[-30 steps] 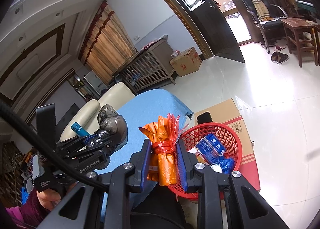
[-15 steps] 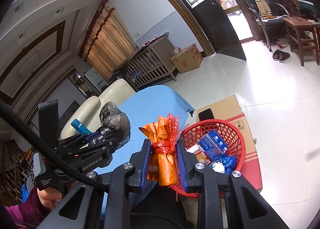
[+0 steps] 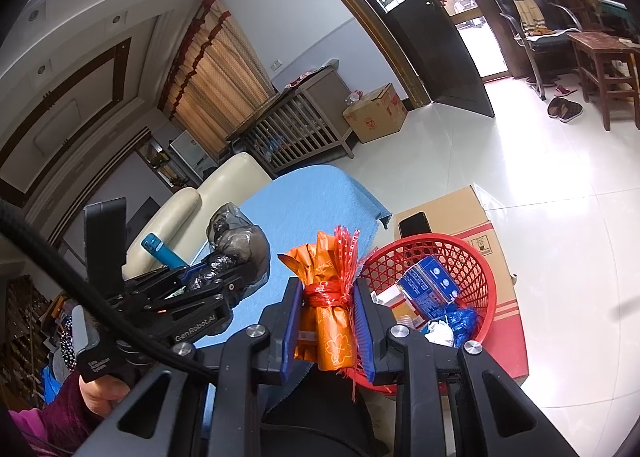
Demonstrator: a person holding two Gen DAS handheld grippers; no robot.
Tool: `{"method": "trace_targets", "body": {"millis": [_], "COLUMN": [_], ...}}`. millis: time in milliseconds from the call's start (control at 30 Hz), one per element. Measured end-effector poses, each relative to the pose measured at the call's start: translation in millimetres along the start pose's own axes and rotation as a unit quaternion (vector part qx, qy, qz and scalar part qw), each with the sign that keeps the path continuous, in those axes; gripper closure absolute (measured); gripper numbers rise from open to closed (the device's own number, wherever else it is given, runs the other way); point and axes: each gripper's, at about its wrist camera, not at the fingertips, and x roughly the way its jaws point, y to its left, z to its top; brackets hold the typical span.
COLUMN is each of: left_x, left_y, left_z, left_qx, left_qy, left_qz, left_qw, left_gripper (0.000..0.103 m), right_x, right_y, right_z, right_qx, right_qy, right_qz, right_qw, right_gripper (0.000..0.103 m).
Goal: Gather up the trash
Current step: 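Carry the black bags and orange wrapper over the red basket with both tools, then open both tools over the red basket, dropping the black bags and orange wrapper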
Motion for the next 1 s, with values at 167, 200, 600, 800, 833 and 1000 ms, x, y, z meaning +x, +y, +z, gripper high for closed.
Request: {"method": "trace_targets", "body": {"millis": [167, 200, 600, 800, 833, 1000], "left_x": [3.7, 4.3, 10.9, 14.4, 16.3, 22.4], "left_y": [0.3, 0.1, -0.8, 2.3, 2.8, 0.8], "left_z": [1.4, 1.1, 0.3, 3.1, 4.8, 6.4], "left_qx": [-0.001, -0.001, 0.005, 0.008, 0.008, 0.012], "left_qy": [0.004, 0.005, 0.004, -0.004, -0.004, -0.002], "left_qz": [0.000, 0.000, -0.008, -0.020, -0.023, -0.033], "left_qw": [1.0000, 1.0000, 1.0000, 0.9998, 0.9997, 0.9994], "left_gripper": [0.064, 0.064, 0.064, 0.064, 0.064, 0.063], "right_x": [5.7, 7.0, 11.8, 16.7, 18.5, 28.8], "right_y": [-1.2, -1.9, -8.3, -8.7, -9.9, -15.8], "right_z": [-1.7, -1.6, -2.1, 2.5, 3.1, 4.5], "right_qx": [-0.003, -0.002, 0.003, 0.001, 0.000, 0.002], "right_qy": [0.000, 0.001, 0.000, -0.009, -0.009, -0.006], "right_qz": [-0.001, -0.001, -0.006, -0.017, -0.021, -0.030], "right_qw": [1.000, 1.000, 1.000, 1.000, 1.000, 1.000], "right_gripper": [0.076, 0.076, 0.076, 0.076, 0.076, 0.075]}}
